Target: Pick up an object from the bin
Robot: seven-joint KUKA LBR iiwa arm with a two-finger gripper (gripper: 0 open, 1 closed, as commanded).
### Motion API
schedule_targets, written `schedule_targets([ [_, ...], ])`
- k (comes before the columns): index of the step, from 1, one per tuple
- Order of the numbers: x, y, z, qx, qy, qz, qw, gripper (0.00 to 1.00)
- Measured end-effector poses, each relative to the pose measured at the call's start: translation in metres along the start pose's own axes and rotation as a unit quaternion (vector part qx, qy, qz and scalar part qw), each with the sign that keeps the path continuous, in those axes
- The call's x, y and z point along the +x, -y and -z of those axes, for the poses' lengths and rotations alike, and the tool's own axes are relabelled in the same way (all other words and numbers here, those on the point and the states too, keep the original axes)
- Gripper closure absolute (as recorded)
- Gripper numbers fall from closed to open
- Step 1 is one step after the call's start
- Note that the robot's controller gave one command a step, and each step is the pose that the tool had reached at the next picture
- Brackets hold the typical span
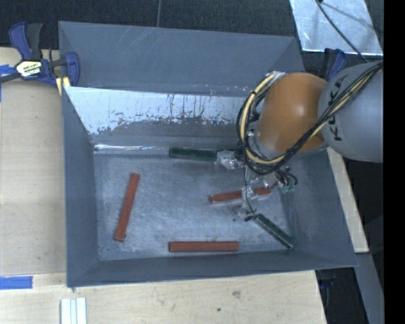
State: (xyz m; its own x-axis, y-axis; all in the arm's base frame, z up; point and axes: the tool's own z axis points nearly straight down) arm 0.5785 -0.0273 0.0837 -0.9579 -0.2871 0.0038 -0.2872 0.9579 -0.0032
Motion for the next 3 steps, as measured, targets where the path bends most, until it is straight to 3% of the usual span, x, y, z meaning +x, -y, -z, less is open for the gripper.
schedule_targets([
  [1,-0.012,0.011,-0.014,-0.001,0.0042,0.008,1.0,0.0],
  [2,-0.012,0.01,-0.012,-0.001,0.0055,0.007,1.0,1.0],
  [3,-0.017,0.036,0.192,0.001,0.0082,0.024,0.9997,1.0],
])
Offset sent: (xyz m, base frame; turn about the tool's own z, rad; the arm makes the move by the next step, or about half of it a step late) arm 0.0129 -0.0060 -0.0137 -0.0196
